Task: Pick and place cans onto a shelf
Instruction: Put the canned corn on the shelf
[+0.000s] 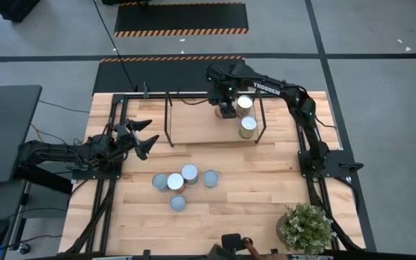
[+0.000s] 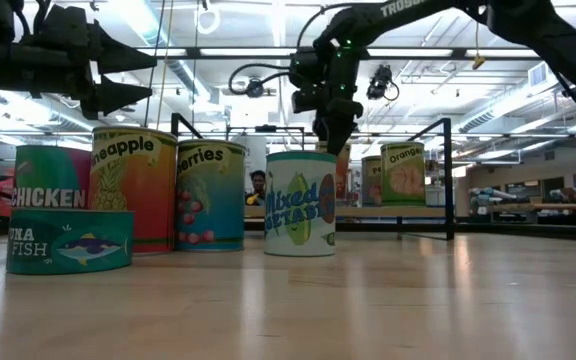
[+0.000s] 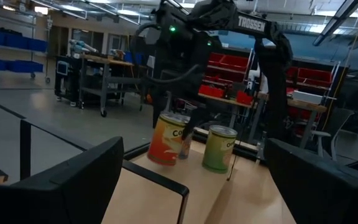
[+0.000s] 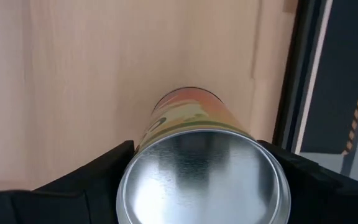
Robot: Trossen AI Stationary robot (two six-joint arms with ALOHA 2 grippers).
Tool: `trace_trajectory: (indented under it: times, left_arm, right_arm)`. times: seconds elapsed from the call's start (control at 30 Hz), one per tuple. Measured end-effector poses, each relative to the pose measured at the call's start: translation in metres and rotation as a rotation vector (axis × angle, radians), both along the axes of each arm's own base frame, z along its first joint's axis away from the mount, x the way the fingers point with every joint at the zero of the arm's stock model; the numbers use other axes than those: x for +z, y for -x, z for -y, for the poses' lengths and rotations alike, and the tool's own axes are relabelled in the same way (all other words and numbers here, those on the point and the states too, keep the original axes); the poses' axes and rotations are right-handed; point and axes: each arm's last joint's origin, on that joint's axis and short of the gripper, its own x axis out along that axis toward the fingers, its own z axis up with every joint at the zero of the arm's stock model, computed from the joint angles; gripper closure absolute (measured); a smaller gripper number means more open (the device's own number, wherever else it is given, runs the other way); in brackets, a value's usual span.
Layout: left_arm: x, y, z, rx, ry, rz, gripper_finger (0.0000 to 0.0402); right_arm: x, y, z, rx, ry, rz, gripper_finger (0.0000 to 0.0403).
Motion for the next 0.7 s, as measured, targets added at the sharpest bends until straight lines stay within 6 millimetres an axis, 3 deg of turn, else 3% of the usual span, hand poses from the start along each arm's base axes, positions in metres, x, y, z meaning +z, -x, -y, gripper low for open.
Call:
trace_trajectory:
  times: [0.43,0.7]
  left_arm:
    - [0.000,0.000,0.000,0.000,0.000,0.000,0.0008]
    - [0.000,0.000,0.000,0.000,0.000,0.000,0.0008]
  right_arm:
    - [-0.017,0.007,0.009,-0.008,-0.019,-0.033,0.0081]
    - [-0.017,0.008,0.012,-0.033,0.026,-0.050,0.0041]
